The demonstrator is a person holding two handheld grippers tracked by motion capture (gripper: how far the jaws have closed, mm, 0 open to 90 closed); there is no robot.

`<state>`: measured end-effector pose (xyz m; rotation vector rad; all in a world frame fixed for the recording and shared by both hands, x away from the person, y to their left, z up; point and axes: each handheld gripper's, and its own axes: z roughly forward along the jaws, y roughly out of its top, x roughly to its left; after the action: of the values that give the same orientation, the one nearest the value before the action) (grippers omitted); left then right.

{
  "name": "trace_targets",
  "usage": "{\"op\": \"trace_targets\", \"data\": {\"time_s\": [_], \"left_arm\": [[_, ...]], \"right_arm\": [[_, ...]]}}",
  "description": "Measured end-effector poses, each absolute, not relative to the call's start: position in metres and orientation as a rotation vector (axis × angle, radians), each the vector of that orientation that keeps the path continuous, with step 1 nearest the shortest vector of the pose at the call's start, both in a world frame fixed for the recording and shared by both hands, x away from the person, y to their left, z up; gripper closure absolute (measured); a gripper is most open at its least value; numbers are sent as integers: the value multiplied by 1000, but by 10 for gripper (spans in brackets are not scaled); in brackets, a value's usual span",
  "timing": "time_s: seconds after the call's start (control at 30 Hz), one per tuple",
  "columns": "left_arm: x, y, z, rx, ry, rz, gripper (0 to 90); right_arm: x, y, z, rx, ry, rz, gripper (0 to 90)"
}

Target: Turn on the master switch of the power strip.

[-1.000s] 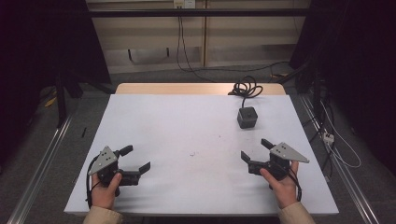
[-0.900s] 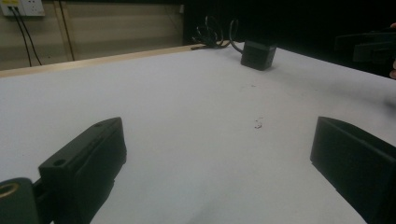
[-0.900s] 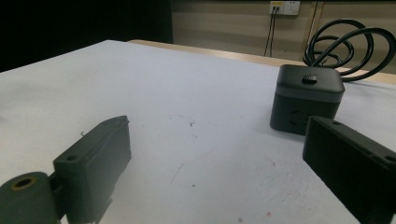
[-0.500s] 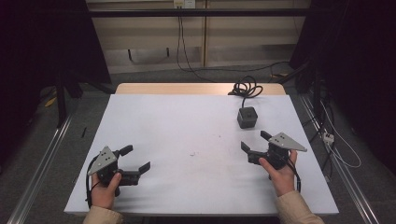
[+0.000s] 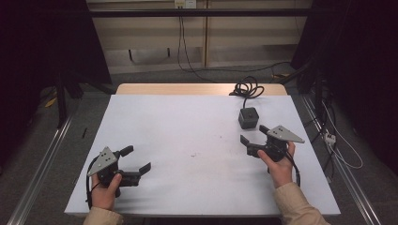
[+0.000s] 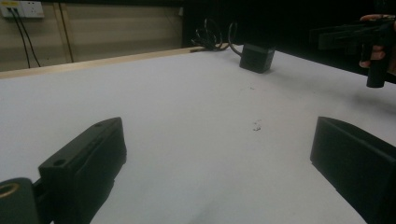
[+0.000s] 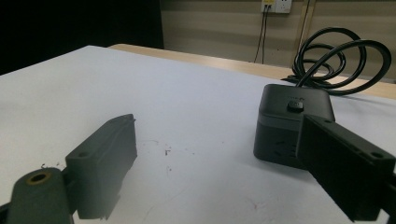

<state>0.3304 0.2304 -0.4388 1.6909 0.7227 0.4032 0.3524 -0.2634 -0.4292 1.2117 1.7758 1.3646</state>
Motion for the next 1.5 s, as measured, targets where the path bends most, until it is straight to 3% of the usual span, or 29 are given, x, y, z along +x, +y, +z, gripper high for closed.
{"op": "trace_targets", "data": {"time_s": [0.83,1.5], "left_arm": [[331,231,-439,1684,724,400,31],[332,231,-439,1684,722,399,31]], "right_arm": [[380,-268,-422,1238,1753,1343,151],[398,-271,-423,1253,1749,1344,242]]}}
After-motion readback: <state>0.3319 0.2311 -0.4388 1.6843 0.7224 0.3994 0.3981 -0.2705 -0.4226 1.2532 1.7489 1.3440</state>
